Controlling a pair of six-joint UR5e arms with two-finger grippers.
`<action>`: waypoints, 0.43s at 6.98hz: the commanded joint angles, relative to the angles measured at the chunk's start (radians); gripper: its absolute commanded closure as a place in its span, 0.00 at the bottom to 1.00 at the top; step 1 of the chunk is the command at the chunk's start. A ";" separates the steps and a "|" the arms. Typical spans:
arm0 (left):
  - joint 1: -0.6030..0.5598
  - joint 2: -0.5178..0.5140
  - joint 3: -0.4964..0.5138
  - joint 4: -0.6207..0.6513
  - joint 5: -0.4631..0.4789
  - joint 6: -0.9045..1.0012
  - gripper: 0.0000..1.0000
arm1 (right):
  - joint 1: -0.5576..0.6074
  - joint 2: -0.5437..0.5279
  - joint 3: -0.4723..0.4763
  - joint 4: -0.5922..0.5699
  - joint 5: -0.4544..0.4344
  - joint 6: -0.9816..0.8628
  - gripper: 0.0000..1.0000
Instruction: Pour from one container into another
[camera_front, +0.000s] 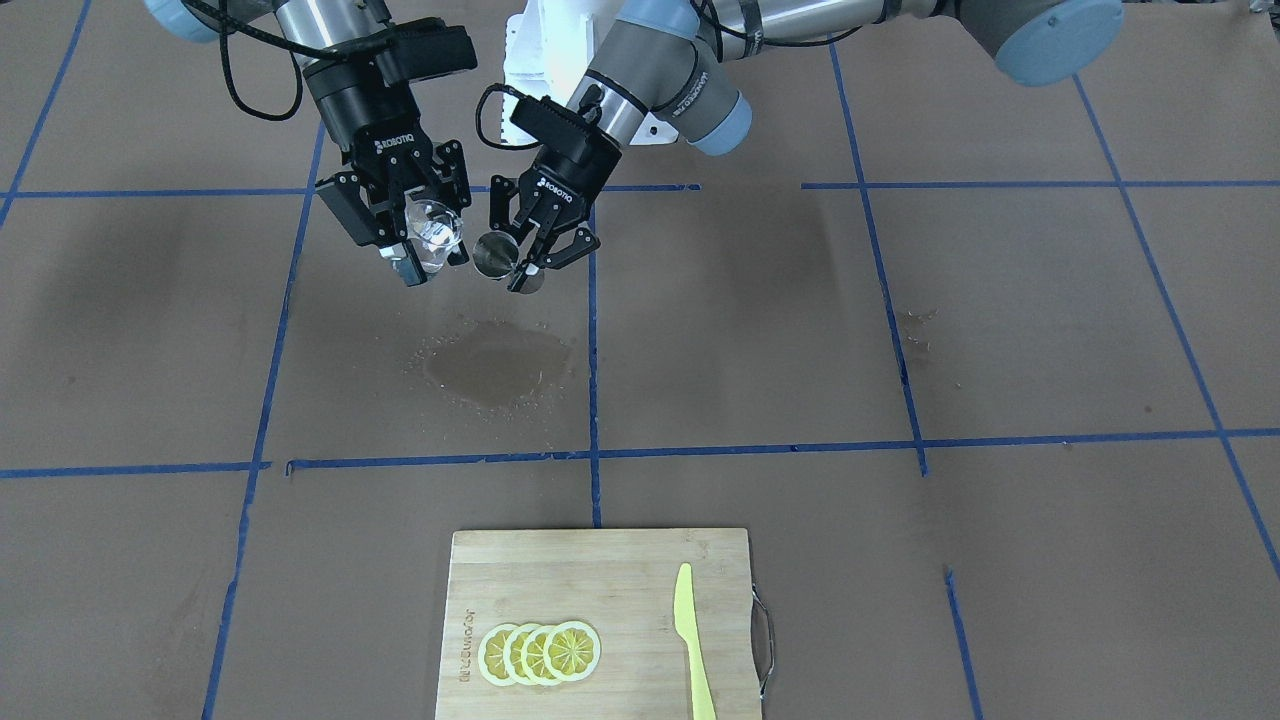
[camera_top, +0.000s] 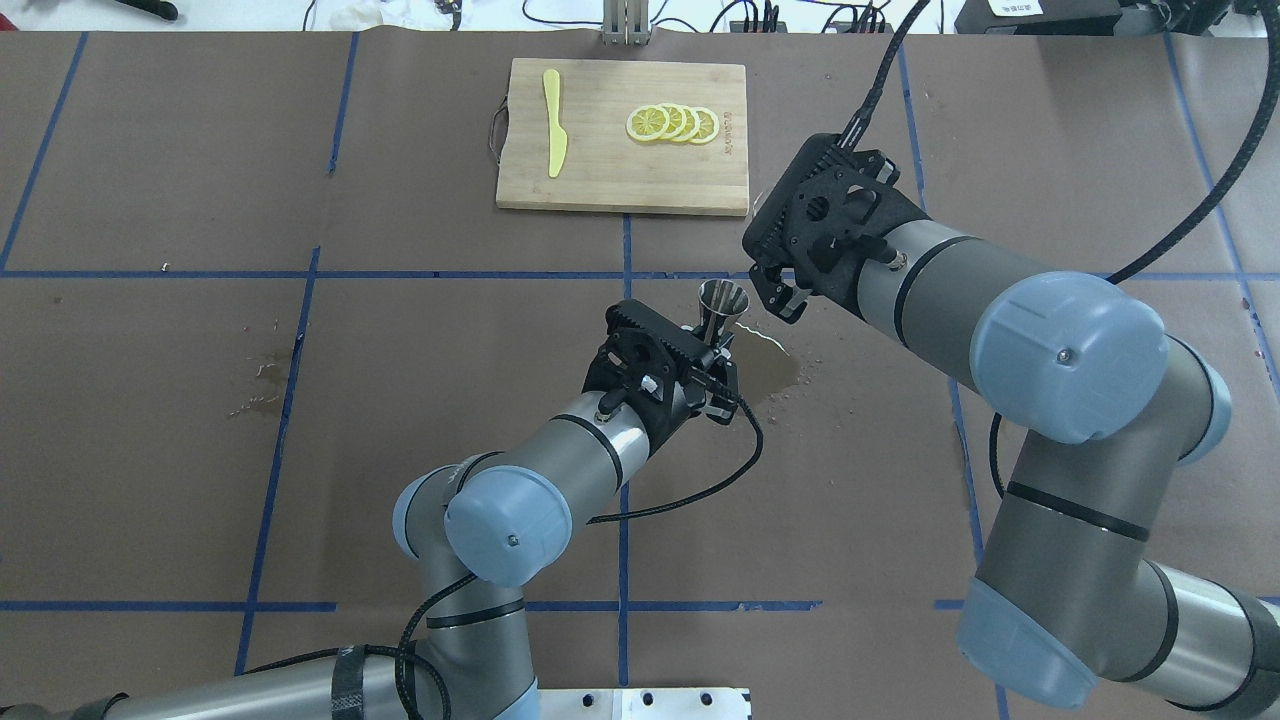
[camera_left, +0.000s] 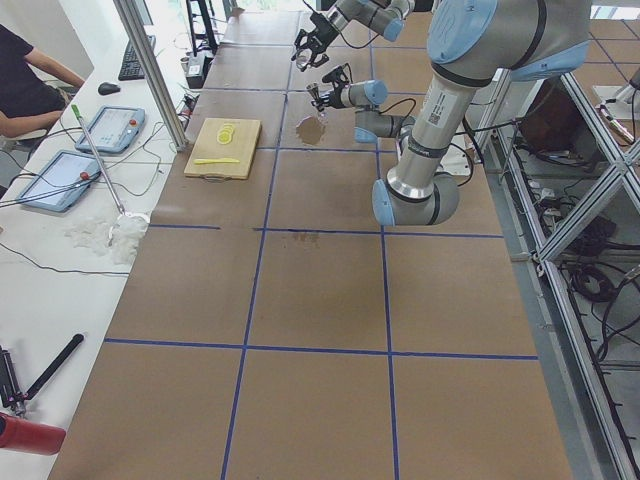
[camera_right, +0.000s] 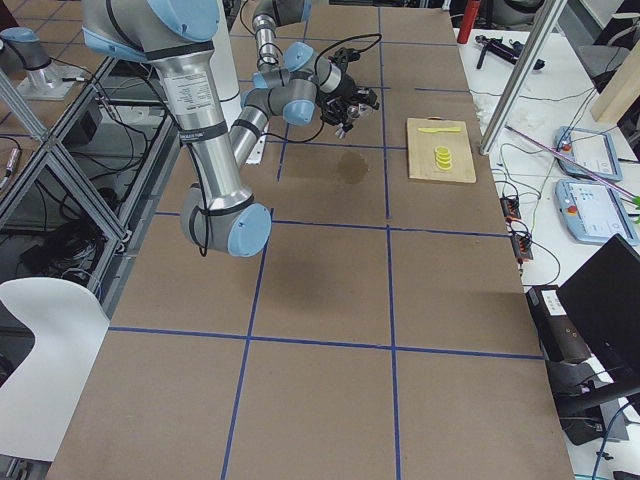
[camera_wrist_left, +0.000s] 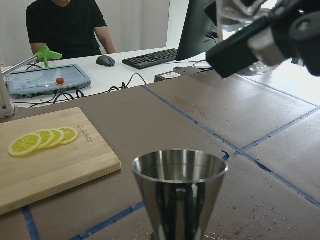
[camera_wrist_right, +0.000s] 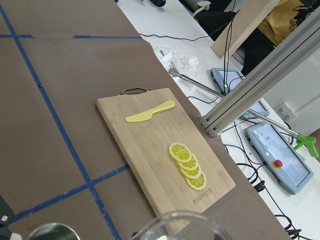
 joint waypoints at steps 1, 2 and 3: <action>0.000 -0.004 0.004 0.000 -0.001 0.002 1.00 | 0.002 0.002 -0.002 -0.016 -0.017 -0.051 1.00; 0.000 -0.004 0.004 0.000 -0.001 0.002 1.00 | 0.002 0.001 -0.003 -0.017 -0.021 -0.068 1.00; 0.000 -0.004 0.004 0.000 -0.001 0.002 1.00 | -0.001 0.001 -0.003 -0.017 -0.021 -0.068 1.00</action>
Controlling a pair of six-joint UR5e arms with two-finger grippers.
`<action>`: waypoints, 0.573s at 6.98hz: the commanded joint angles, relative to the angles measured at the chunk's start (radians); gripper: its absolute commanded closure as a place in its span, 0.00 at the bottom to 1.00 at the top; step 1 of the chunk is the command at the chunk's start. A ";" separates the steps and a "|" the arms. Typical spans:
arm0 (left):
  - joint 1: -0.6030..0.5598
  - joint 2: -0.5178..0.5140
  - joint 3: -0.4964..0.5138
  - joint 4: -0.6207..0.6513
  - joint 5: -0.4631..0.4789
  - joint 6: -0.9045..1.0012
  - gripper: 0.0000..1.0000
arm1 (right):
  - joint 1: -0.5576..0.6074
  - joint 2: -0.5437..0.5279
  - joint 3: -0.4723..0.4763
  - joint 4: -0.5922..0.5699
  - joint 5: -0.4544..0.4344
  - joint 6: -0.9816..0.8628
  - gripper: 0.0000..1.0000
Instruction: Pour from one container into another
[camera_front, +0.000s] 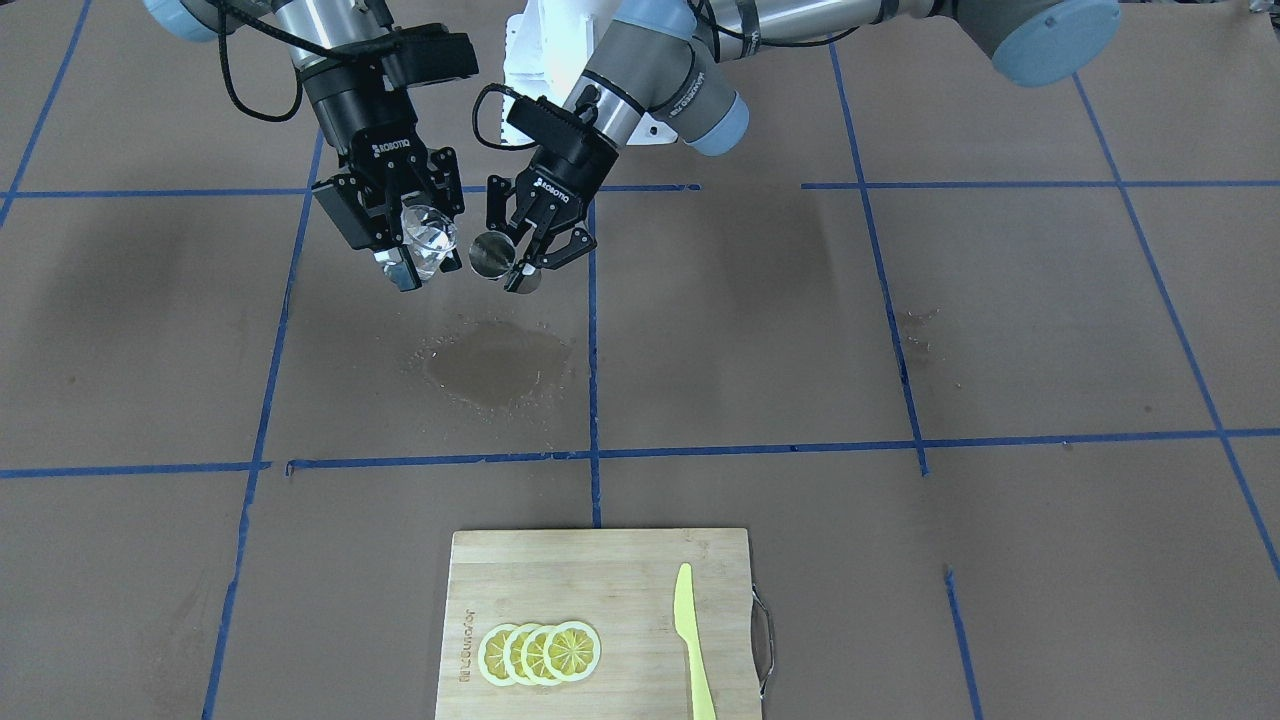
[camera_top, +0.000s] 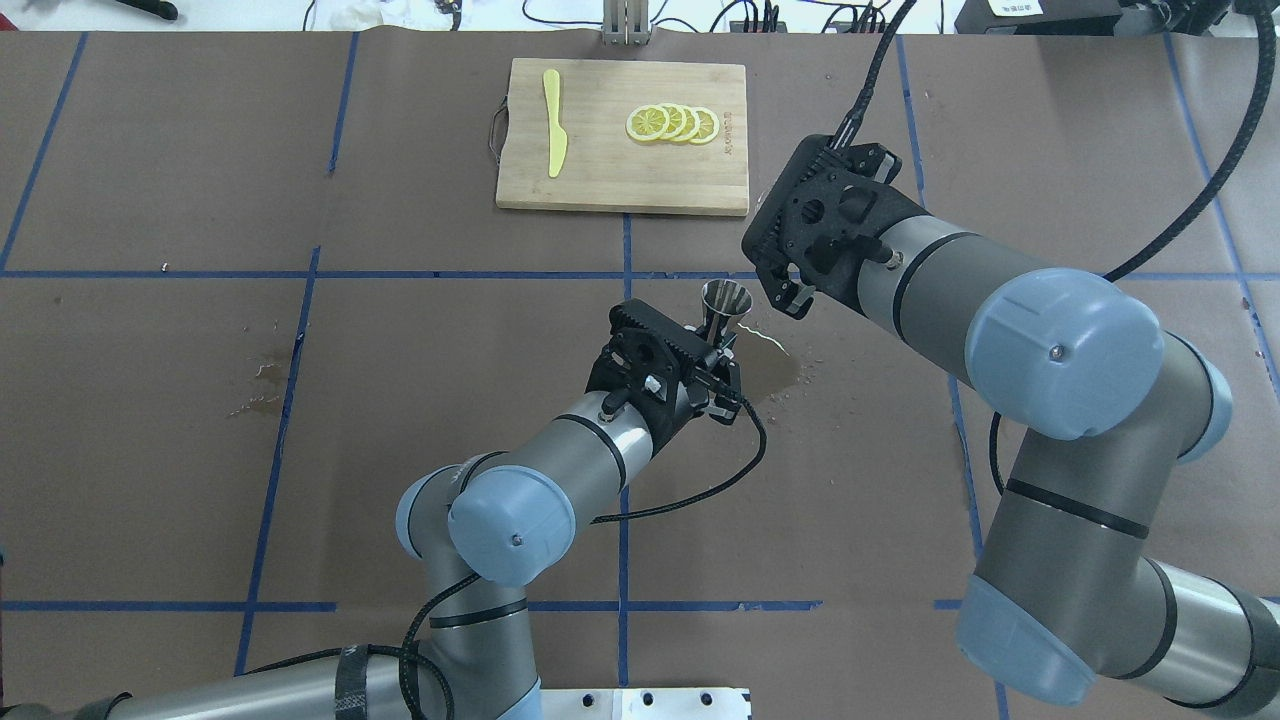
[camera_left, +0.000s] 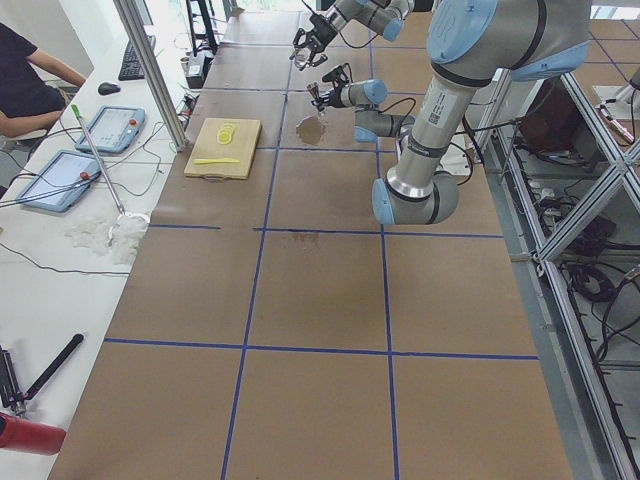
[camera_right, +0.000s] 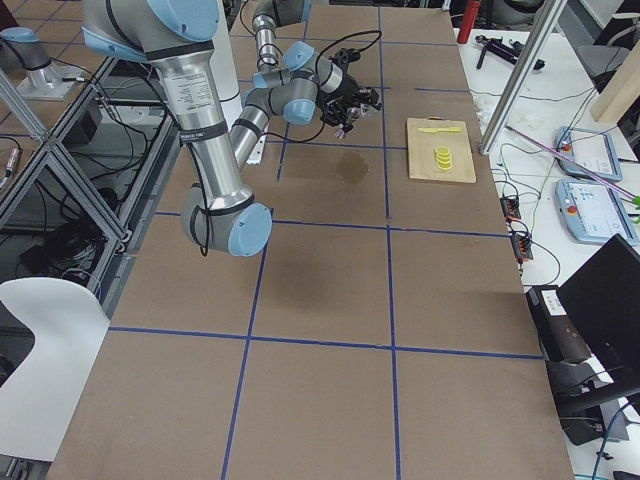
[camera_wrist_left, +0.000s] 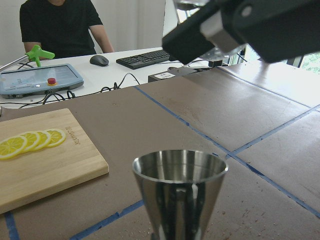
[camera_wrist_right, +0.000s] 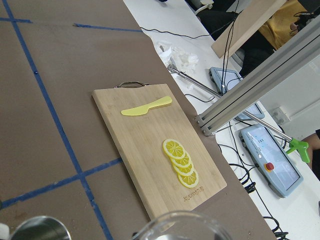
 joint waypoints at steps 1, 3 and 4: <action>0.000 -0.002 0.002 0.000 0.000 0.000 1.00 | -0.010 -0.001 -0.001 -0.011 -0.018 -0.009 1.00; -0.001 -0.002 0.003 -0.003 0.000 0.002 1.00 | -0.022 0.001 0.004 -0.022 -0.043 -0.011 1.00; -0.001 -0.003 0.003 0.000 0.000 0.002 1.00 | -0.024 -0.001 0.004 -0.022 -0.044 -0.042 1.00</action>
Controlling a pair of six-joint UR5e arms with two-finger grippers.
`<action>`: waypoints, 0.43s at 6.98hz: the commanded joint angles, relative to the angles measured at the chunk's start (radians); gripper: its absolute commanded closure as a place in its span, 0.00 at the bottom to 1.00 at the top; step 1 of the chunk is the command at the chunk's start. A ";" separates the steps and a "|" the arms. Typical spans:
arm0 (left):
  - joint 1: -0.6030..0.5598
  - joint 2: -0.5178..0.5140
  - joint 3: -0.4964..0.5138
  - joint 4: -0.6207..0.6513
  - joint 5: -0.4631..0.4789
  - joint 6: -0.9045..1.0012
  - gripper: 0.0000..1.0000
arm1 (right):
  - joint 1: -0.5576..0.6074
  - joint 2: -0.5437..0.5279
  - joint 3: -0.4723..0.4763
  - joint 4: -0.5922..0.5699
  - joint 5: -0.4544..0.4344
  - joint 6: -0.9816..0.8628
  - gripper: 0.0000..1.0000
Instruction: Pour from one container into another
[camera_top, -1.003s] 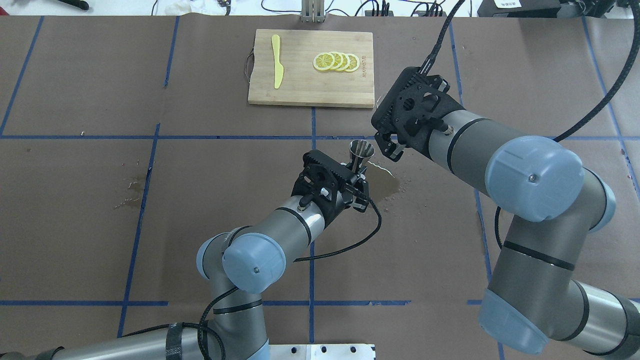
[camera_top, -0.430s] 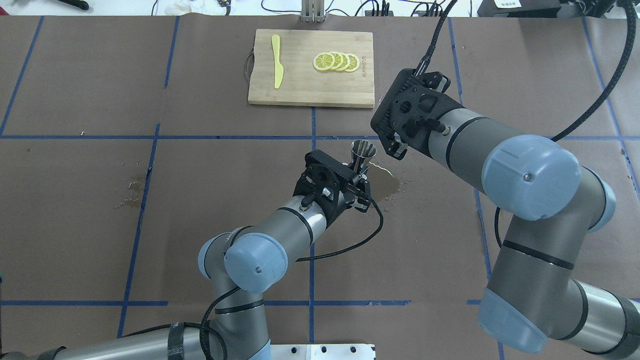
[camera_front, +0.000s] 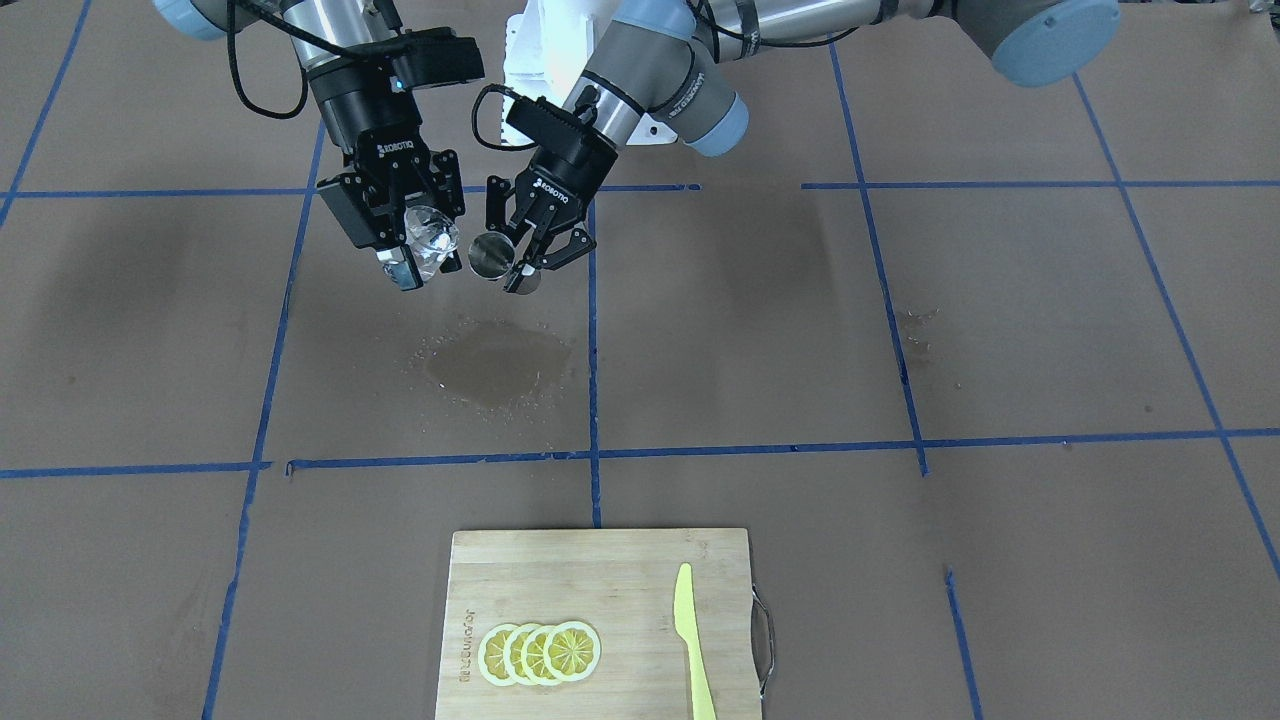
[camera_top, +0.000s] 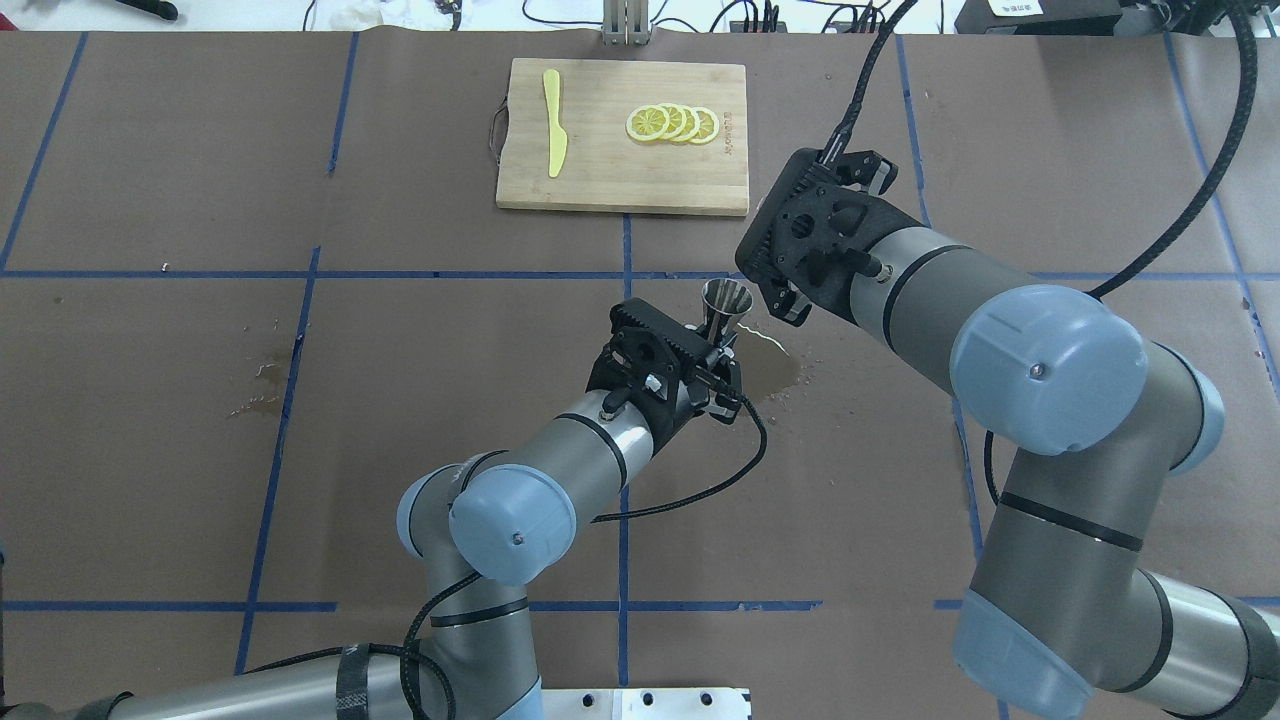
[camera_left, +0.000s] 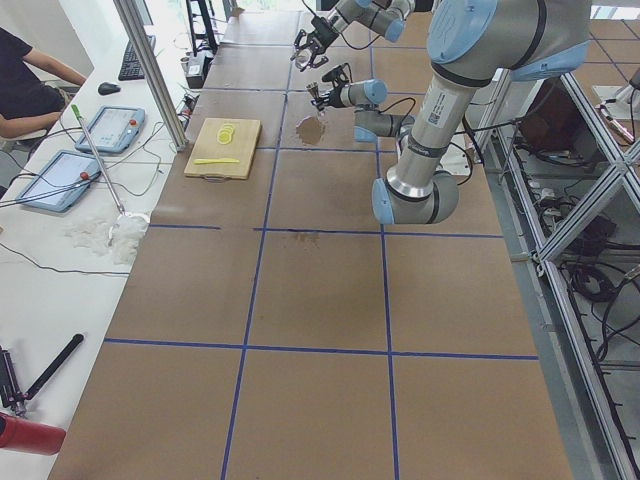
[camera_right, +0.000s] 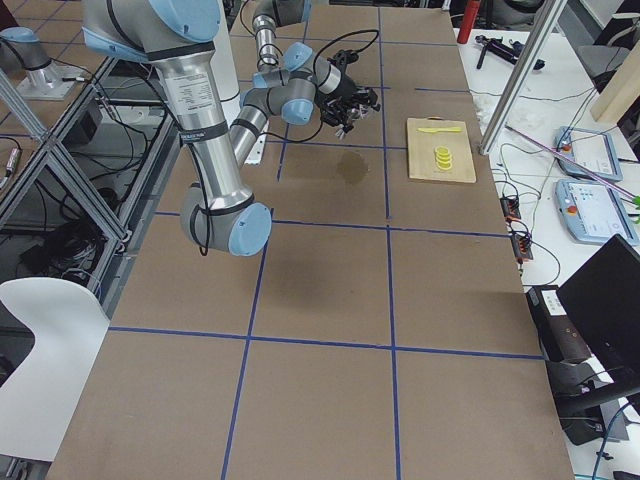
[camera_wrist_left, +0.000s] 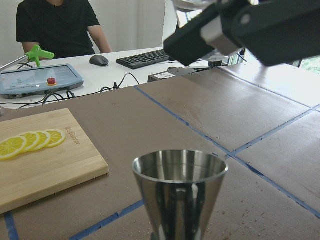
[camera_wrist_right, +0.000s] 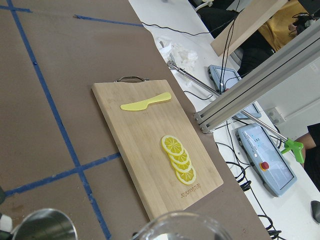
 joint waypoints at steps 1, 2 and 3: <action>0.000 -0.001 0.001 -0.002 0.000 0.001 1.00 | -0.018 0.010 -0.001 -0.003 -0.025 -0.055 1.00; 0.000 0.000 0.001 -0.002 0.000 0.001 1.00 | -0.038 0.011 -0.001 -0.018 -0.045 -0.060 1.00; 0.000 0.000 0.001 -0.002 0.000 0.001 1.00 | -0.052 0.019 -0.001 -0.027 -0.064 -0.076 1.00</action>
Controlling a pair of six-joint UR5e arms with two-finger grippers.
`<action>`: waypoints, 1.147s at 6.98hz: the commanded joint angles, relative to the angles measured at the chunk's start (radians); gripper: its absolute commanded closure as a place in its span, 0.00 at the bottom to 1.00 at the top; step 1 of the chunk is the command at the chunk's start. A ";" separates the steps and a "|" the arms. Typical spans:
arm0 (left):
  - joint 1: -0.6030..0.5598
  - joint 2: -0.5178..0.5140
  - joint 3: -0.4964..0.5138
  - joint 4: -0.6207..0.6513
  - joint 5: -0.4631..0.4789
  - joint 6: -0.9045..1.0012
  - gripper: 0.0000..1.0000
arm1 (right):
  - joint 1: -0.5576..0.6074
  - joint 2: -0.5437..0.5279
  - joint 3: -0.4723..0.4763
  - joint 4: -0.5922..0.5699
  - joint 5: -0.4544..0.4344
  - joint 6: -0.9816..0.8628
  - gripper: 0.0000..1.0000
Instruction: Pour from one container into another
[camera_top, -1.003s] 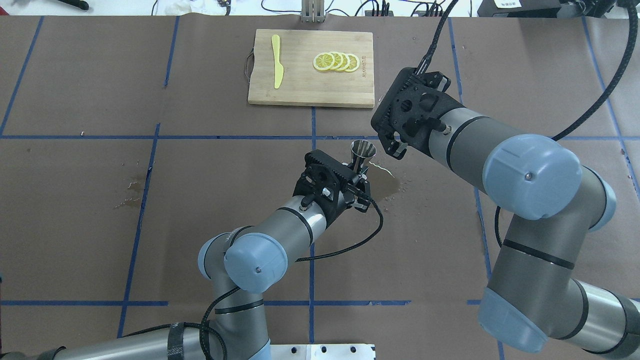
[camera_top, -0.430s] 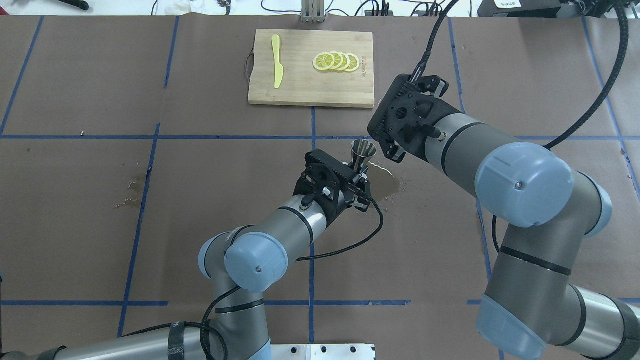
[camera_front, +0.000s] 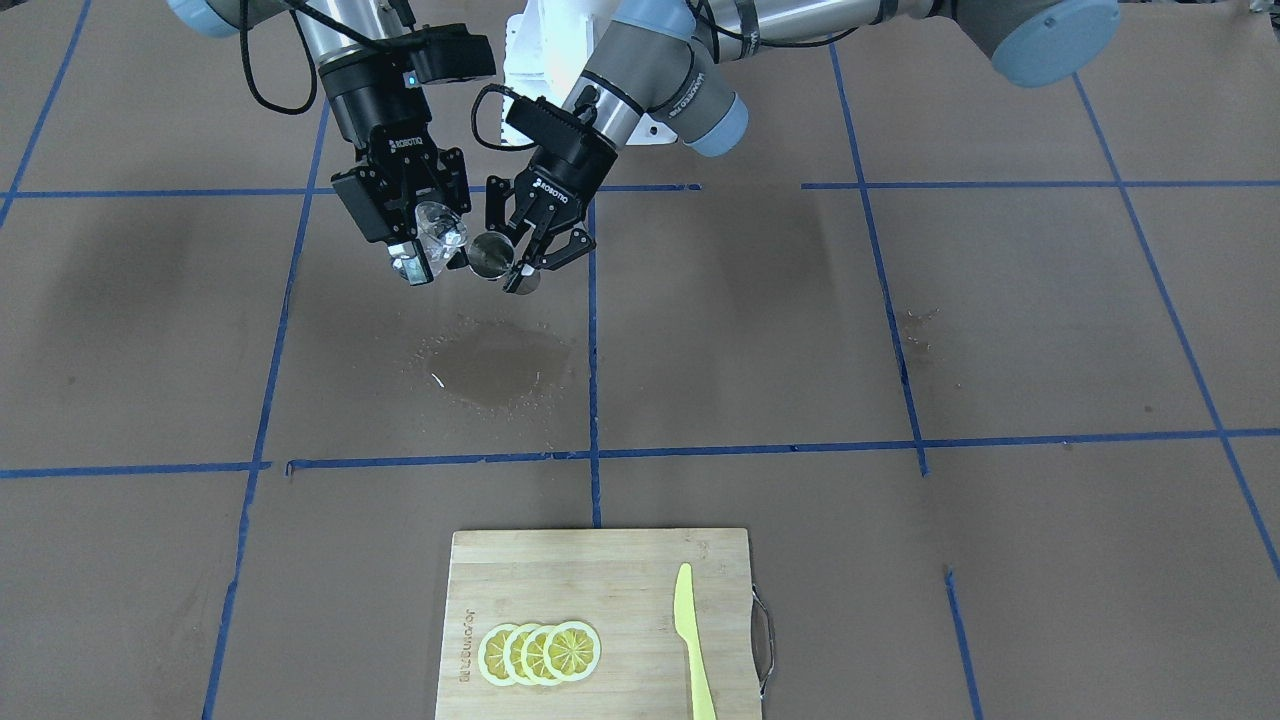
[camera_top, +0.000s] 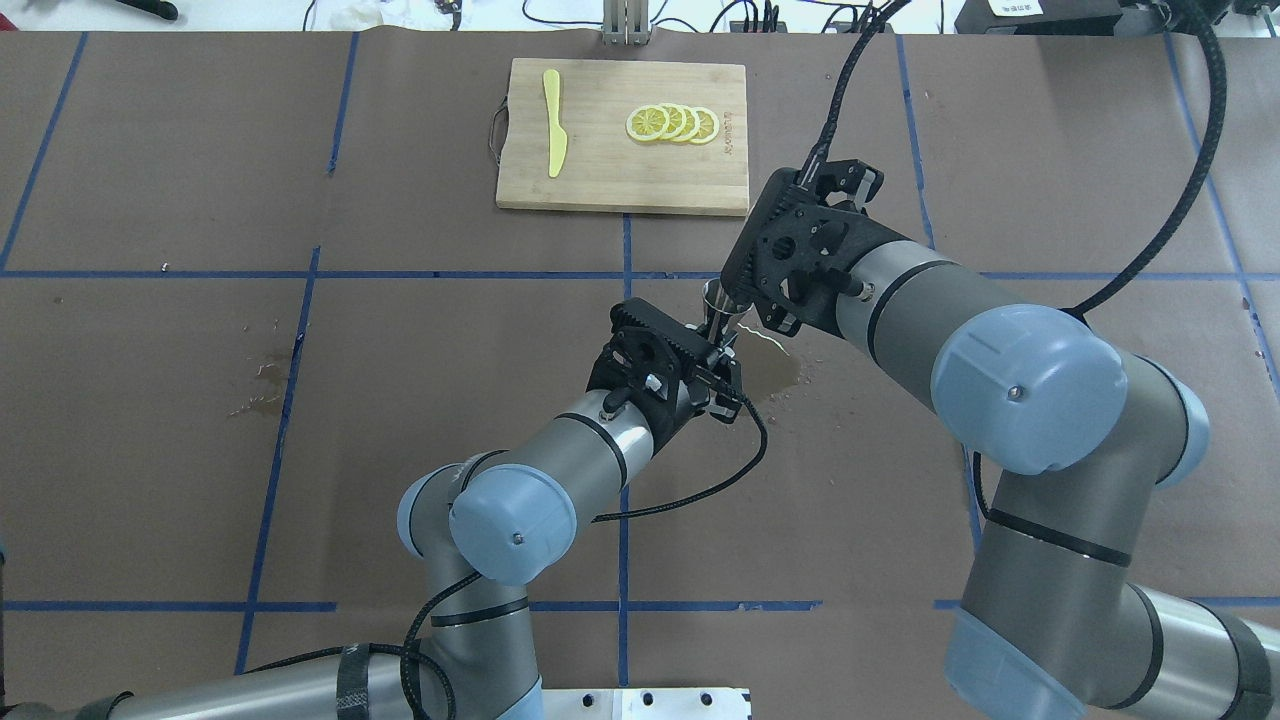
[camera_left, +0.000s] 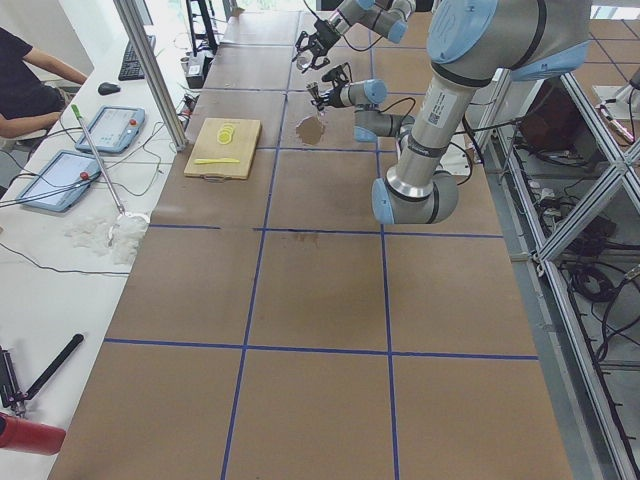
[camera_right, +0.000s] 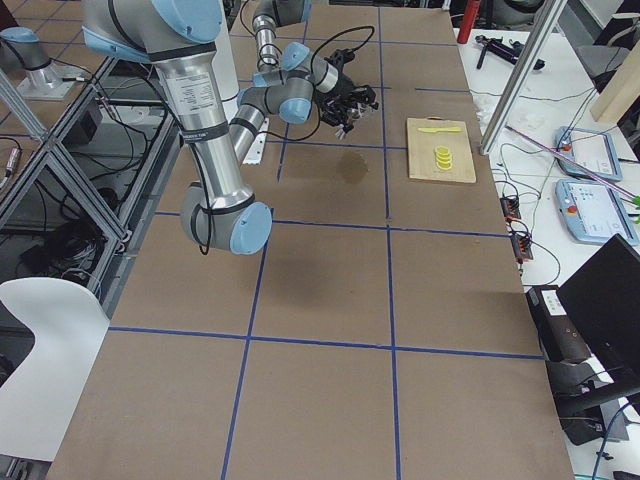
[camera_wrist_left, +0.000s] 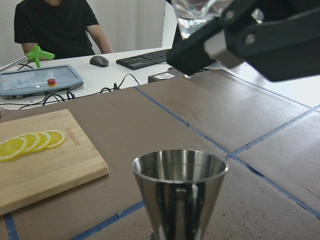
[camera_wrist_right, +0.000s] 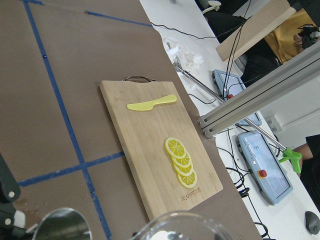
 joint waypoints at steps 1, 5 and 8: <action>0.000 0.001 0.000 0.000 0.000 0.000 1.00 | -0.018 0.006 0.000 -0.013 -0.030 -0.051 1.00; 0.000 0.001 0.000 -0.002 0.000 0.002 1.00 | -0.066 0.006 -0.003 -0.017 -0.116 -0.121 1.00; 0.000 0.001 0.000 -0.002 0.000 0.002 1.00 | -0.071 0.027 0.000 -0.059 -0.173 -0.235 1.00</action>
